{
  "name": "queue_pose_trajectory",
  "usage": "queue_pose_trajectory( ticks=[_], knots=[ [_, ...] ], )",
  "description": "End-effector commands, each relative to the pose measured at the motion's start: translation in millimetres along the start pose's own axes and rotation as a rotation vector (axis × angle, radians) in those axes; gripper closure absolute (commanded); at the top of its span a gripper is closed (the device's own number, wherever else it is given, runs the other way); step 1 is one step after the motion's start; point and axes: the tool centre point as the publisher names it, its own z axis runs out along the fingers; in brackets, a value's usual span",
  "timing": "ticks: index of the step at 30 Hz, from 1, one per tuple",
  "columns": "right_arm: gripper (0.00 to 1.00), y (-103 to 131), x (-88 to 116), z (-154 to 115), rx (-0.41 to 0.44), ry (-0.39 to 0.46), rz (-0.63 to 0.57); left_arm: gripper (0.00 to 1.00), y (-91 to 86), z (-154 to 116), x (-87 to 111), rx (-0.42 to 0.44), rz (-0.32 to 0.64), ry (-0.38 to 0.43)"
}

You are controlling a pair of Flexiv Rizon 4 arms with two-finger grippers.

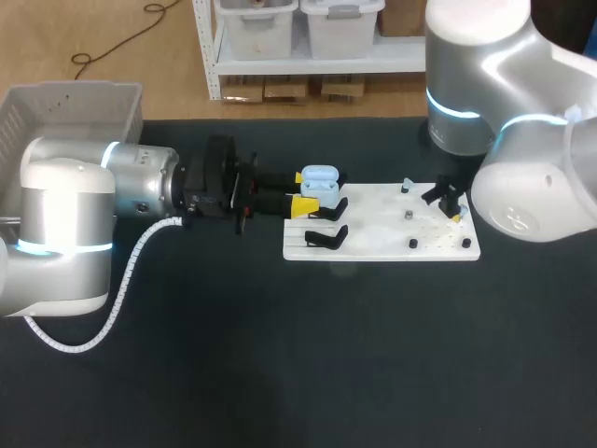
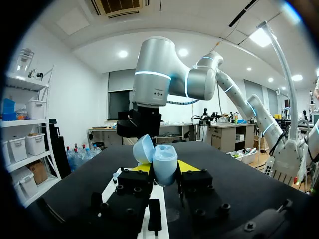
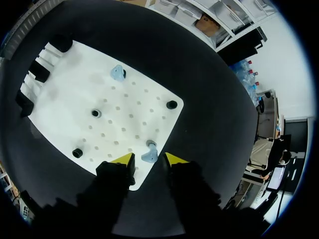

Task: Pick up each earbud case from the left stands, insert the matching earbuds, close the lid, and place the case in the box.

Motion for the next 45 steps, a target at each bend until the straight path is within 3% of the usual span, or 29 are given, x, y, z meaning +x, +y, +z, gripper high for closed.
queue_pose_trajectory(
  ticks=[1, 21, 28, 33, 40, 45],
  knots=[
    [0.65, 1, 1, 2, 0.003, -0.003, 0.003, 1.0, 0.4, 0, 0.4, 0.001, 0.0, 0.0],
    [0.69, 3, 1, 6, 0.02, 0.003, 0.004, 1.0, 0.4, 0, 0.4, 0.001, 0.0, 0.0],
    [0.78, 3, 1, 6, 0.028, 0.003, 0.005, 1.0, 0.4, 0, 0.4, 0.001, 0.0, 0.0],
    [1.0, 3, 0, 6, 0.036, 0.002, 0.009, 1.0, 0.4, 0, 0.4, 0.001, 0.0, 0.0],
    [1.0, 2, 4, -1, 0.042, -0.006, 0.021, 1.0, 0.4, 0, 0.4, 0.001, 0.0, 0.0],
    [1.0, 6, 8, -23, 0.052, -0.029, 0.035, 1.0, 0.4, 0, 0.4, 0.001, 0.0, 0.0]
  ],
)
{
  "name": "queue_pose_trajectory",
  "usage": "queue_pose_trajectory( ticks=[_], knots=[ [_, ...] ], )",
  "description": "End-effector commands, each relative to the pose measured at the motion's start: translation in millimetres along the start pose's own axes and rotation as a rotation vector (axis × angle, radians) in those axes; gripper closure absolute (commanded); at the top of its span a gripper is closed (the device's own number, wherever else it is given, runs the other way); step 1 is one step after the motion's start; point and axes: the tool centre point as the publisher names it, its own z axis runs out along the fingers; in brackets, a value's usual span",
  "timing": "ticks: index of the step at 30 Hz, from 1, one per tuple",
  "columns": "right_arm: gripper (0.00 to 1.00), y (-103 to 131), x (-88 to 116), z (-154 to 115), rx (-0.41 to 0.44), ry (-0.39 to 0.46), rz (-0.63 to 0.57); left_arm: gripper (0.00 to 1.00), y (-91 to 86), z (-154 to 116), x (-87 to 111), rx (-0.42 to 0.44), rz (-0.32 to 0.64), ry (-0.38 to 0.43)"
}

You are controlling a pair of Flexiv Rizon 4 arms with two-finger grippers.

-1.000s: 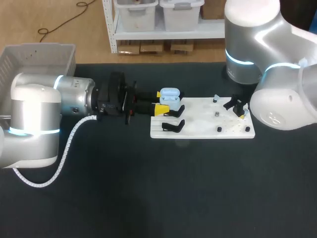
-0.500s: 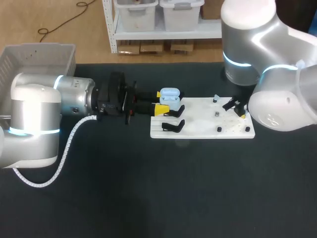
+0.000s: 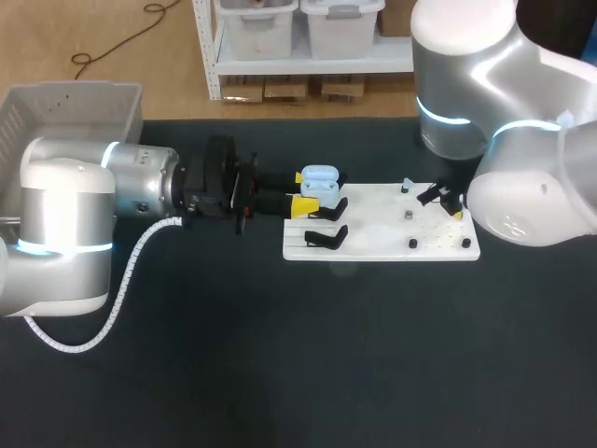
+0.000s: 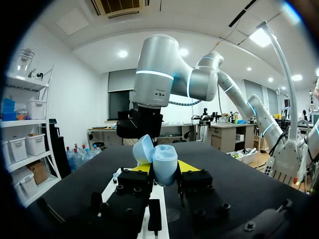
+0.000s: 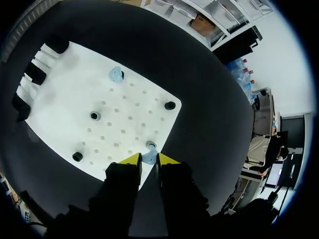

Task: Pick up each earbud case from the left stands, insert the matching earbuds, close the lid, and place the case in the box.

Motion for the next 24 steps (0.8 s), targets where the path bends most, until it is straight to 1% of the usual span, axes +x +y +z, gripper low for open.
queue_pose_trajectory(
  ticks=[1, 5, 6, 11, 18, 21, 24],
  knots=[
    [1.0, 3, 12, -25, 0.008, -0.024, 0.02, 1.0, 0.4, 0, 0.4, 0.001, 0.0, 0.0],
    [1.0, 11, 17, -54, 0.011, -0.024, 0.044, 1.0, 0.4, 0, 0.4, 0.001, 0.0, 0.0],
    [1.0, 12, 17, -63, 0.012, -0.023, 0.062, 1.0, 0.4, 0, 0.4, 0.001, 0.0, 0.0],
    [1.0, 21, 17, -109, -0.042, -0.014, 0.191, 1.0, 0.4, 0, 0.4, 0.001, 0.0, 0.0],
    [1.0, 46, 17, -167, -0.106, 0.066, 0.314, 1.0, 0.4, 0, 0.4, 0.001, 0.0, 0.0],
    [1.0, 61, 13, -187, -0.108, 0.066, 0.335, 1.0, 0.4, 0, 0.4, 0.001, 0.0, 0.0],
    [1.0, 76, 8, -200, -0.118, 0.062, 0.341, 1.0, 0.4, 0, 0.4, 0.001, 0.0, 0.0]
  ],
)
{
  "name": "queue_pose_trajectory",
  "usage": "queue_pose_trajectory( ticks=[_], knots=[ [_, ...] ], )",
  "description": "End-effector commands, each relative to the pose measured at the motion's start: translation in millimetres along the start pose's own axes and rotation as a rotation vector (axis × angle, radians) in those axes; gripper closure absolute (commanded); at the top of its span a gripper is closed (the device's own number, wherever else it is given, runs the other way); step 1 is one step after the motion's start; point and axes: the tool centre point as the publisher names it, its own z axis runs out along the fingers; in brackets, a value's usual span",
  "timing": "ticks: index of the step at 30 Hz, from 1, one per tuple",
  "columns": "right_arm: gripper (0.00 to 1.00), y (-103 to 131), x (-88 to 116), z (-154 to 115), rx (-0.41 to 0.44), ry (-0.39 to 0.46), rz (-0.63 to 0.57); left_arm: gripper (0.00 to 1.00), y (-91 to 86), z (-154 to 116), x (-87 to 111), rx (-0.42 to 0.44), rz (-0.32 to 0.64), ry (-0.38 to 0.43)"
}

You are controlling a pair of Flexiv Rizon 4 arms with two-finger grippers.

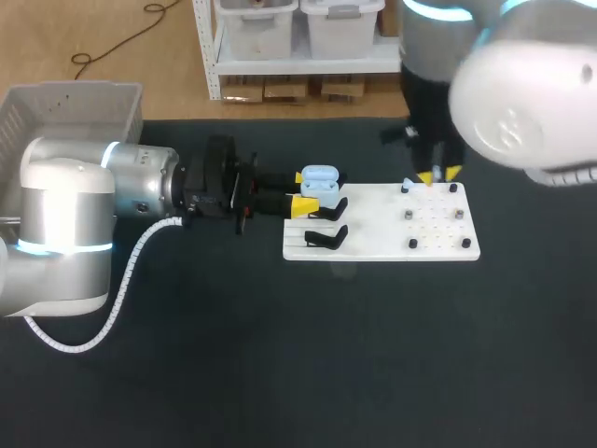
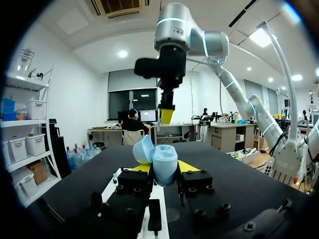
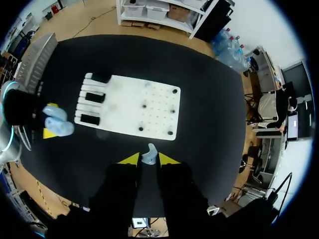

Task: Pick up each earbud case from the left stands, insert the matching earbuds, close the lid, and place the case in the box.

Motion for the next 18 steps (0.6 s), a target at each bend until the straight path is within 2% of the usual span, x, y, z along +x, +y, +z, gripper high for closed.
queue_pose_trajectory(
  ticks=[1, 5, 18],
  knots=[
    [1.0, 25, -1, -29, 0.001, 0.011, 0.003, 1.0, 0.4, 0, 0.4, 0.001, 0.0, 0.0],
    [1.0, 49, 2, -35, -0.087, -0.006, -0.012, 1.0, 0.4, 0, 0.4, 0.001, 0.0, 0.0],
    [1.0, 49, 2, -35, -0.087, -0.006, -0.012, 1.0, 0.4, 0, 0.4, 0.001, 0.0, 0.0]
  ],
)
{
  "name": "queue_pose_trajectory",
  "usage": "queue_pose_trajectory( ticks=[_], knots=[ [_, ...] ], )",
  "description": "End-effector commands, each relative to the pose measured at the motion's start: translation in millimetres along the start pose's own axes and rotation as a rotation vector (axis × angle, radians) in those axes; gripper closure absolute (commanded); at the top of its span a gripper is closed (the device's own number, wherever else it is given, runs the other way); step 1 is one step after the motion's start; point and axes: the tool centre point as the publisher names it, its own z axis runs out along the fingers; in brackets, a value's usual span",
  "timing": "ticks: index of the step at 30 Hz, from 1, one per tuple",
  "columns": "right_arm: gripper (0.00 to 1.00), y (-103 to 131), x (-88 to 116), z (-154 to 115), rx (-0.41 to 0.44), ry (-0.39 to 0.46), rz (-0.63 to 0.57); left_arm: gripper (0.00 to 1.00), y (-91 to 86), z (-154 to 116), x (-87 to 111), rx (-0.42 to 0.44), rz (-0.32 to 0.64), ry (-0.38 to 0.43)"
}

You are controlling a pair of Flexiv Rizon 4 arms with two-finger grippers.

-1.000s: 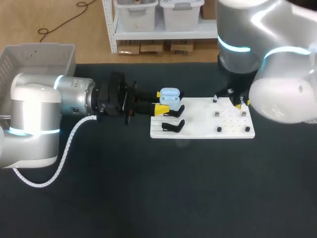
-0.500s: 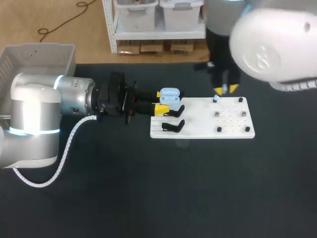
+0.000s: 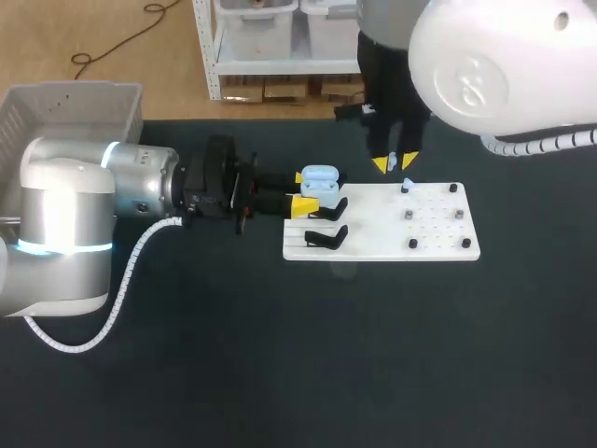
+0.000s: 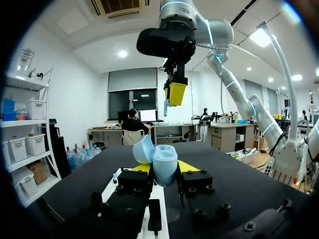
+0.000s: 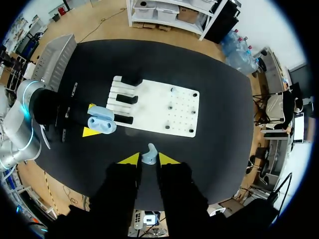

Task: Pick up each earbud case from the left stands, insert the matching earbuds, close the lid, and place the case in the box.

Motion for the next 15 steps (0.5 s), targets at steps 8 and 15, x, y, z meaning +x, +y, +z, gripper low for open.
queue_pose_trajectory(
  ticks=[8, 15],
  knots=[
    [1.0, 11, -9, 4, -0.045, 0.071, 0.137, 1.0, 0.4, 0, 0.4, 0.001, 0.0, 0.0],
    [1.0, 22, -9, 12, 0.044, 0.135, 0.351, 1.0, 0.4, 0, 0.4, 0.001, 0.0, 0.0]
  ],
)
